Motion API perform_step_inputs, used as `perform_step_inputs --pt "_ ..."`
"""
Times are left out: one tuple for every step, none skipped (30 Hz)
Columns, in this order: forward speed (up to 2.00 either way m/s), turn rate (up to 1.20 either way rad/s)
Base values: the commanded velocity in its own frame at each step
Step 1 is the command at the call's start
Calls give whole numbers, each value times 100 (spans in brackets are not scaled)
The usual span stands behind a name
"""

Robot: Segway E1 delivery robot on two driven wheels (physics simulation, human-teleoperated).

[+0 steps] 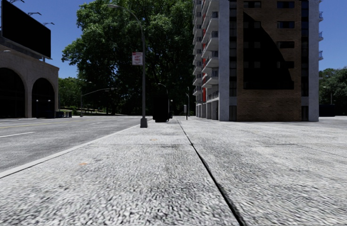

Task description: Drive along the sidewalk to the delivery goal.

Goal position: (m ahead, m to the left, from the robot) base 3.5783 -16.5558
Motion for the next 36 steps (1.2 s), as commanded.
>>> perform_step_inputs --pt "200 0" --pt "200 0" --pt "200 0" --pt "200 0" --pt "200 0" --pt "200 0" --pt "200 0" --pt "200 0" --pt "200 0" --pt "200 0" --pt "200 -27" --pt "200 -27" --pt "200 -47" --pt "200 -66" --pt "200 -94" --pt "200 -107" --pt "200 -107" --pt "200 -112" --pt "200 -113" --pt "200 -113" --pt "200 -113" --pt "200 -113" --pt "200 -113" --pt "200 -113" --pt "200 -113" --pt "200 -113" --pt "200 -113" --pt "200 -113" --pt "200 -113" --pt "200 -113" --pt "200 -113" --pt "200 -113" --pt "200 -113" --pt "200 -113" --pt "200 -113" --pt "200 -113"
